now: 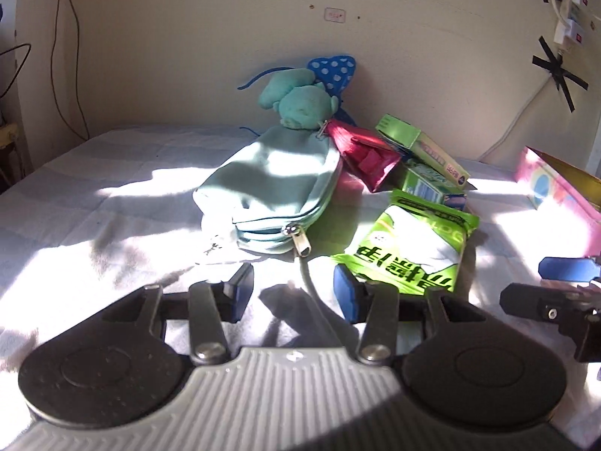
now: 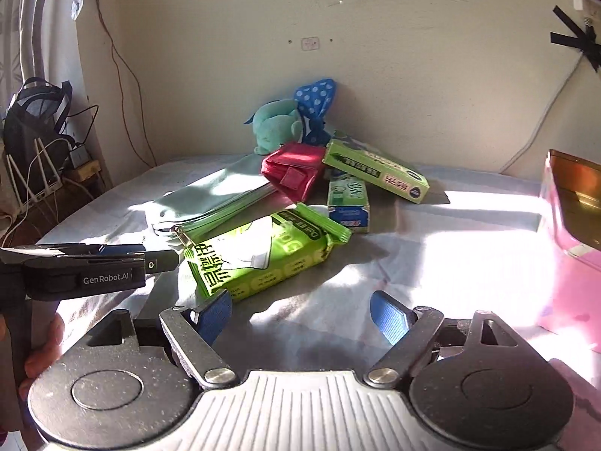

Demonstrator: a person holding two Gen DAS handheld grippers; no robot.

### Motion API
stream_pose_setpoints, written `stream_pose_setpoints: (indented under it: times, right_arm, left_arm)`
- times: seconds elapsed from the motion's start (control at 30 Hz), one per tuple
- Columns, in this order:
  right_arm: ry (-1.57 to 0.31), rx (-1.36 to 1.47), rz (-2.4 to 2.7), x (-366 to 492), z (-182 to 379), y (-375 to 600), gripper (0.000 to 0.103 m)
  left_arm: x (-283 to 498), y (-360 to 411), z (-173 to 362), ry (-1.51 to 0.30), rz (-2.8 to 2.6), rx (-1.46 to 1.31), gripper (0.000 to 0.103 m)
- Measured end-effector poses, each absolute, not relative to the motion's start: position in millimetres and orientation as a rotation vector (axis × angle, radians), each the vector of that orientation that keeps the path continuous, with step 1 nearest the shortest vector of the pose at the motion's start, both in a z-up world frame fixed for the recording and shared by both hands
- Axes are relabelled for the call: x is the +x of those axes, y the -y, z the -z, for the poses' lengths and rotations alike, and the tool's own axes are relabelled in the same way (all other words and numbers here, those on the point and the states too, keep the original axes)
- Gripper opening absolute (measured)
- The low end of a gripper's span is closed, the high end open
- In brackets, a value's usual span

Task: Organize objects
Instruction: 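Reach to the green wet-wipes packet and close both grippers on it, then carry the green packet over the tin and open both grippers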

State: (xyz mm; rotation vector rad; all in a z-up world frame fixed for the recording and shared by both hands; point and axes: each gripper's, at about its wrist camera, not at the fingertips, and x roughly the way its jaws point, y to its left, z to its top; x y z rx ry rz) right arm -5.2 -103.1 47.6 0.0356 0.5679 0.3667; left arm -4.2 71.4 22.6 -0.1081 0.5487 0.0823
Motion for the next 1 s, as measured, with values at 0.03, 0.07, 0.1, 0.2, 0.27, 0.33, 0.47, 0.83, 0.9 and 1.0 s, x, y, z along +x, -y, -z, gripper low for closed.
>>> stream_pose_setpoints:
  times: [0.03, 0.07, 0.1, 0.2, 0.27, 0.33, 0.47, 0.83, 0.9, 1.0]
  right_arm:
    - [-0.571, 0.033, -0.378, 1, -49, 98, 0.076]
    - [-0.581, 0.044, -0.385, 12, -50, 95, 0.076]
    - [-0.590, 0.067, -0.379, 23, -52, 95, 0.075]
    - [-0.609, 0.158, -0.353, 61, -54, 107, 0.071]
    - [-0.639, 0.239, -0.336, 89, -51, 121, 0.063]
    - [-0.664, 0.279, -0.322, 108, -47, 128, 0.054]
    - [-0.734, 0.316, -0.362, 119, -35, 129, 0.023]
    - [-0.692, 0.279, -0.462, 18, -37, 117, 0.027]
    - [-0.668, 0.283, -0.445, 15, -39, 118, 0.053]
    - [-0.679, 0.305, -0.479, 19, -38, 113, 0.066]
  left_arm:
    - [-1, -84, -20, -0.570, -0.075, -0.187, 0.047]
    - [-2, -94, -21, -0.556, -0.062, -0.250, 0.049]
    - [-3, -100, -20, -0.545, -0.060, -0.291, 0.049]
    - [-4, -110, -18, -0.544, -0.034, -0.375, 0.049]
    - [-3, -110, -17, -0.542, -0.020, -0.386, 0.049]
    - [-2, -107, -17, -0.540, -0.004, -0.376, 0.049]
    - [-4, -101, -18, -0.521, 0.058, -0.341, 0.049]
    - [1, -98, -18, -0.556, 0.220, -0.387, 0.053]
    - [4, -98, -17, -0.587, 0.222, -0.408, 0.053]
    - [6, -93, -13, -0.618, 0.215, -0.384, 0.052]
